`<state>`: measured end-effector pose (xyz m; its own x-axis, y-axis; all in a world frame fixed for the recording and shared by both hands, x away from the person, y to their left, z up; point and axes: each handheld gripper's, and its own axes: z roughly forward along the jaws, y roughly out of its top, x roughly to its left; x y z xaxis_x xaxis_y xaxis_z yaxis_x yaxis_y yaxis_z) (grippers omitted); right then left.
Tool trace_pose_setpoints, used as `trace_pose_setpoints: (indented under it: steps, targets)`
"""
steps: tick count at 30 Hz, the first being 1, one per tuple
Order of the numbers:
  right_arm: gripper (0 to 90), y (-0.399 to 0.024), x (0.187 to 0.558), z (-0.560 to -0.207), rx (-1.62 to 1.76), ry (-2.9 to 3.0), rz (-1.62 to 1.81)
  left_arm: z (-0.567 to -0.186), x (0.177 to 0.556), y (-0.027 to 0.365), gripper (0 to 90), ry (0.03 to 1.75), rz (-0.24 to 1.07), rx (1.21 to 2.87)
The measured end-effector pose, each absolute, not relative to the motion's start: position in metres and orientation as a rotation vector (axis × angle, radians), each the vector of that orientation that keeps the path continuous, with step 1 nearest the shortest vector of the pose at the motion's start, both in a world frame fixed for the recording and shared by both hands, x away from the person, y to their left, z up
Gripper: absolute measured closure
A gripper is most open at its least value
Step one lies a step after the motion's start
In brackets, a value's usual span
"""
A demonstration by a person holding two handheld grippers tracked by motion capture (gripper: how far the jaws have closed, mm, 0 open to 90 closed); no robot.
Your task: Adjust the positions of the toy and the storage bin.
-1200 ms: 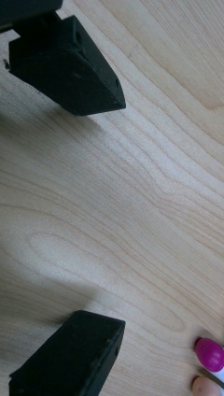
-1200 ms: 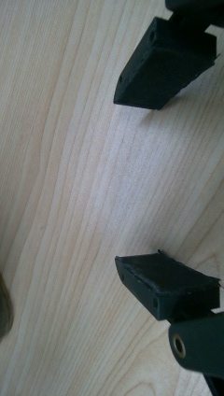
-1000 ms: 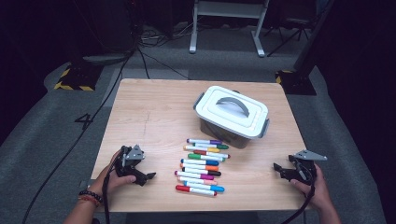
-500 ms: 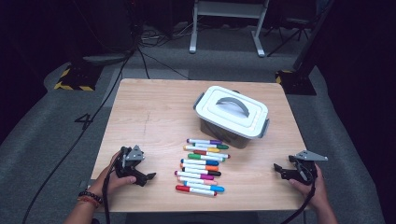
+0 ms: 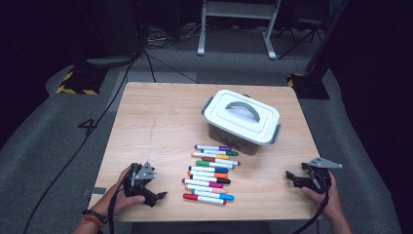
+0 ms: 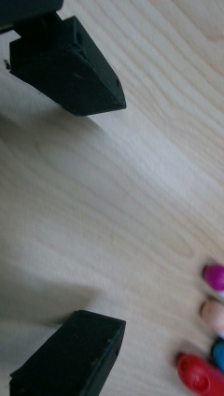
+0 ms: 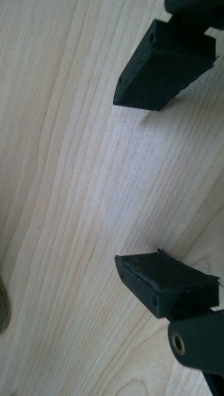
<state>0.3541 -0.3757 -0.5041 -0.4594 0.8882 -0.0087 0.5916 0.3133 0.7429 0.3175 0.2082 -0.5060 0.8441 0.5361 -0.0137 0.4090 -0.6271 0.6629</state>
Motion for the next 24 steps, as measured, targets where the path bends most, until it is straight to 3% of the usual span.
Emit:
trace_pose_setpoints:
  steps: [24]
  targets:
    - [19.4,-0.376,0.354,-0.504,1.313,2.167,0.958,-0.506,0.300,0.138,0.1,0.568,0.186,2.355]
